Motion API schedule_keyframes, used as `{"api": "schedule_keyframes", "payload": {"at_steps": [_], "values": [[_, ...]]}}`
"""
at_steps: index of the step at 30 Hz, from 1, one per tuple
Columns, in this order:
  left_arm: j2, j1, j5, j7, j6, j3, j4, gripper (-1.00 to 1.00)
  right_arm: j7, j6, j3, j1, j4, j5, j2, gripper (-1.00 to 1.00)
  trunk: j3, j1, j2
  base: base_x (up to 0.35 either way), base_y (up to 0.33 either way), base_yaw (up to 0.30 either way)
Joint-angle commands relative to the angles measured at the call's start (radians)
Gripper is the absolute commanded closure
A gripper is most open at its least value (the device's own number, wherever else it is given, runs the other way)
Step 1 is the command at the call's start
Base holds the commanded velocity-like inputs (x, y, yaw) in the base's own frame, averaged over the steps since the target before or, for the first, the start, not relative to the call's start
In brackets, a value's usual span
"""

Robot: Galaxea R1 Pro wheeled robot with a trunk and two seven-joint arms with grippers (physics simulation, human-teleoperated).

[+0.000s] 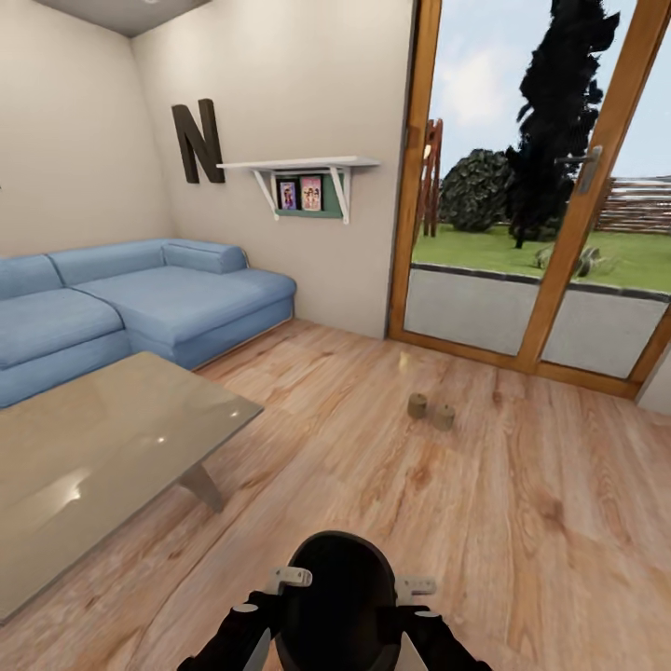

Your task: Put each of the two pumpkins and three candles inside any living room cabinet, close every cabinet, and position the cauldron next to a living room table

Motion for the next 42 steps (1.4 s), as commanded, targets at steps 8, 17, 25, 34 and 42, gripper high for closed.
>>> {"api": "schedule_keyframes", "payload": {"at_steps": [8, 17, 25, 34, 42], "values": [[0.001, 0.0, -0.008, 0.011, -0.015, -0.006, -0.001, 1.0, -0.009, 0.002, 0.013, -0.001, -0.003, -0.032, 0.0, 1.0, -0.001, 0.0, -0.001, -0.006, -0.003, 0.289], [0.0, 0.0, -0.008, 0.01, -0.017, -0.006, -0.001, 1.0, -0.009, 0.002, 0.013, -0.001, -0.003, -0.032, 0.0, 1.0, 0.012, -0.016, 0.027, 0.0, 0.0, 0.289], [0.001, 0.0, -0.007, 0.011, -0.017, -0.006, -0.001, 1.0, -0.009, 0.003, 0.012, -0.001, -0.003, -0.033, 0.0, 1.0, 0.024, -0.031, 0.055, 0.0, 0.0, 0.196], [0.001, 0.0, -0.008, 0.011, -0.017, -0.006, -0.001, 1.0, -0.008, 0.004, 0.013, -0.001, -0.003, -0.033, 0.0, 1.0, 0.037, -0.046, 0.083, 0.0, 0.0, 0.008], [0.001, 0.0, -0.008, 0.011, -0.018, -0.006, -0.001, 1.0, -0.009, 0.004, 0.013, -0.001, -0.003, -0.032, 0.0, 1.0, 0.037, -0.046, 0.083, 0.0, 0.0, 0.154]]}}
